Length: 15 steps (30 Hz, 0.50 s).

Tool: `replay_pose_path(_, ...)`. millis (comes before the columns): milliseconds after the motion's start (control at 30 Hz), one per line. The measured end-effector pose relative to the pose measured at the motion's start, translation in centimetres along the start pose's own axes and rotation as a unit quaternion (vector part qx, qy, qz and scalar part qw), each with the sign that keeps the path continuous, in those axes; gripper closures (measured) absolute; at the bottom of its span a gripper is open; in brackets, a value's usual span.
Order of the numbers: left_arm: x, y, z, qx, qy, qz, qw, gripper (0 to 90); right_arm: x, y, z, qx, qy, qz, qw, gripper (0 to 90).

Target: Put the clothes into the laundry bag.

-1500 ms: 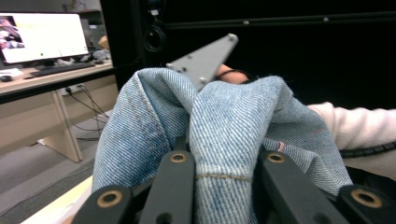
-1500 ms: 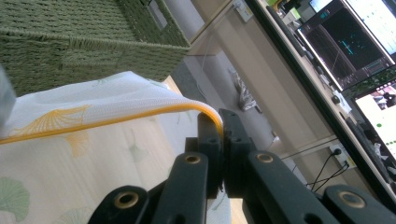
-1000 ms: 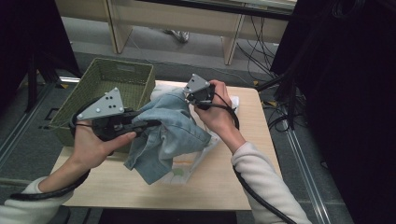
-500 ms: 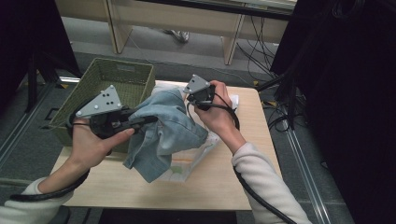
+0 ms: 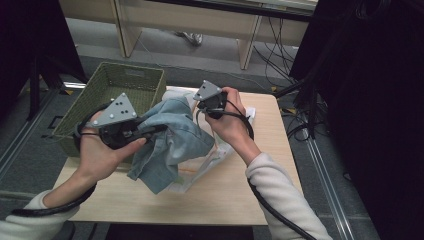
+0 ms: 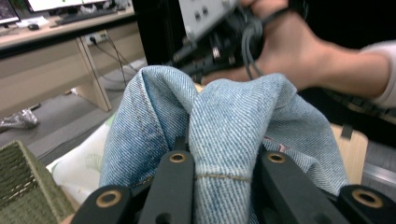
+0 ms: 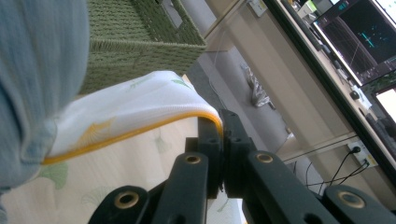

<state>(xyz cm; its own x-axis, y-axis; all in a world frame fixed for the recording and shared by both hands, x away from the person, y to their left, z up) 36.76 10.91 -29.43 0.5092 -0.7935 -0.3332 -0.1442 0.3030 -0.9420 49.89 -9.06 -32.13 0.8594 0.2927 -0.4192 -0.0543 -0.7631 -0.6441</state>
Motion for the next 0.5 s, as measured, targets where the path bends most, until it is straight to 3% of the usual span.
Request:
replay_pose_path(233, 1.7, 0.7, -0.7, 0.012, 0.014, 0.035, 0.9992, 79.9, 0.2, -0.1, 0.4, 0.010, -0.009, 0.014, 0.9998, 89.3)
replay_pose_path(500, 2.1, 0.6, -1.5, 0.024, 0.041, 0.042, 0.9980, 79.8, 0.3, -0.3, 0.4, 0.018, -0.010, 0.010, 0.9997, 89.6)
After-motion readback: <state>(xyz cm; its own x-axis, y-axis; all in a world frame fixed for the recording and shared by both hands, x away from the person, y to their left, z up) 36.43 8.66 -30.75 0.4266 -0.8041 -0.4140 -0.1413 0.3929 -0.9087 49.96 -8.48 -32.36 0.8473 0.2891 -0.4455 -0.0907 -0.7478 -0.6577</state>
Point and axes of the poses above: each handheld gripper's, and its own axes: x roughly forward along the jaws, y roughly out of its underside, z roughly to its left, the point moved 3 cm from there along x, roughly forward along the jaws, and after that the axes turned 7 degrees about y, right-handed, at the moved point
